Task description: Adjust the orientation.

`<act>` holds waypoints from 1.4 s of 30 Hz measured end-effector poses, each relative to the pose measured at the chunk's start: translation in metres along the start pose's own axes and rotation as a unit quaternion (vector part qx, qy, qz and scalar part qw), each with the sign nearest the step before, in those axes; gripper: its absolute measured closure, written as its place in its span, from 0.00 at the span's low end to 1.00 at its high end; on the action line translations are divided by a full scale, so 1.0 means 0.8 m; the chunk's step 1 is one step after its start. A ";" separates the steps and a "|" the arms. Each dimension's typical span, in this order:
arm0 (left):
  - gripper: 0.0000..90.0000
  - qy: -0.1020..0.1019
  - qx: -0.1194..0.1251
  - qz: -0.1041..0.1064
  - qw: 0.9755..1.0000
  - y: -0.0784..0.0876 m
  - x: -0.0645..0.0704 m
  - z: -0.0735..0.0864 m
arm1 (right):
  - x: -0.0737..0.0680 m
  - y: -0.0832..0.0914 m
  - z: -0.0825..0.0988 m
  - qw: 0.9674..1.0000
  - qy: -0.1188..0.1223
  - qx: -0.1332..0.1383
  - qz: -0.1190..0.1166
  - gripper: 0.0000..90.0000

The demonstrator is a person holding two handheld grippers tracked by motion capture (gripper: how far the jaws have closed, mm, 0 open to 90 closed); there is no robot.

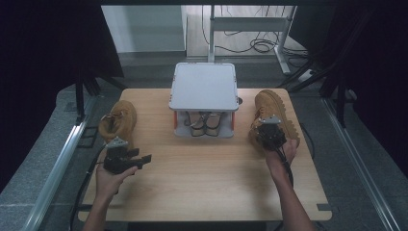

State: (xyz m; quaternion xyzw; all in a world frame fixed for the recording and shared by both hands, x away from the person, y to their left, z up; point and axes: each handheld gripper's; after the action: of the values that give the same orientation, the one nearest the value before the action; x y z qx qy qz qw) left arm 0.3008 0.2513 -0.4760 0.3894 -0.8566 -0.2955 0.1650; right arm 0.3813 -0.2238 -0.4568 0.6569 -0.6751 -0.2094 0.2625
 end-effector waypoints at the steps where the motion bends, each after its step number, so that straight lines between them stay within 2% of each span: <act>1: 0.38 0.000 0.000 0.000 1.000 0.000 0.000 0.000 | 0.002 0.000 -0.001 1.000 -0.002 -0.002 -0.001 0.64; 9: 0.38 0.002 -0.001 0.000 1.000 -0.001 -0.001 0.001 | 0.022 0.004 -0.014 0.999 -0.031 -0.012 -0.028 0.66; 15: 0.38 0.003 -0.003 0.000 1.000 -0.002 -0.002 0.002 | 0.039 0.006 -0.028 0.998 -0.045 -0.018 -0.031 0.67; 24: 0.38 0.002 -0.005 0.000 1.000 -0.003 -0.002 0.002 | 0.071 0.010 -0.048 0.997 -0.073 -0.019 -0.030 0.70; 27: 0.38 0.002 -0.008 0.001 1.000 -0.004 -0.001 0.002 | 0.079 0.011 -0.055 0.997 -0.068 -0.016 -0.017 0.76; 29: 0.38 0.003 -0.007 0.001 1.000 -0.005 -0.001 0.003 | 0.084 0.012 -0.061 0.998 -0.062 -0.015 0.001 0.78; 32: 0.38 0.003 -0.007 0.001 1.000 -0.006 -0.001 0.003 | 0.100 0.009 -0.068 0.997 -0.074 -0.025 -0.005 0.79; 35: 0.38 0.003 -0.010 -0.001 1.000 -0.006 -0.001 0.003 | 0.117 0.004 -0.073 0.996 -0.088 -0.030 0.003 0.82; 38: 0.38 0.004 -0.012 -0.002 1.000 -0.008 0.000 0.003 | 0.138 -0.002 -0.075 0.994 -0.103 -0.033 0.000 0.83; 41: 0.38 0.005 -0.014 -0.003 1.000 -0.009 -0.001 0.003 | 0.165 -0.010 -0.076 0.991 -0.130 -0.036 -0.010 0.83; 42: 0.38 0.006 -0.014 -0.004 1.000 -0.009 -0.001 0.003 | 0.178 -0.014 -0.076 0.989 -0.145 -0.037 -0.016 0.83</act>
State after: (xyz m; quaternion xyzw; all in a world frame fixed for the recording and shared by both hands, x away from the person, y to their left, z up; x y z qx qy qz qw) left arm 0.3040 0.2489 -0.4824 0.3918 -0.8500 -0.3060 0.1744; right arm 0.4286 -0.3627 -0.4058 0.6203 -0.6869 -0.3317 0.1826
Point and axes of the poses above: each handheld gripper's, and its own axes: y roughly backward along the jaws, z roughly out of its underside, x roughly to its right, and after that the axes turned 15 degrees about -y, right-handed
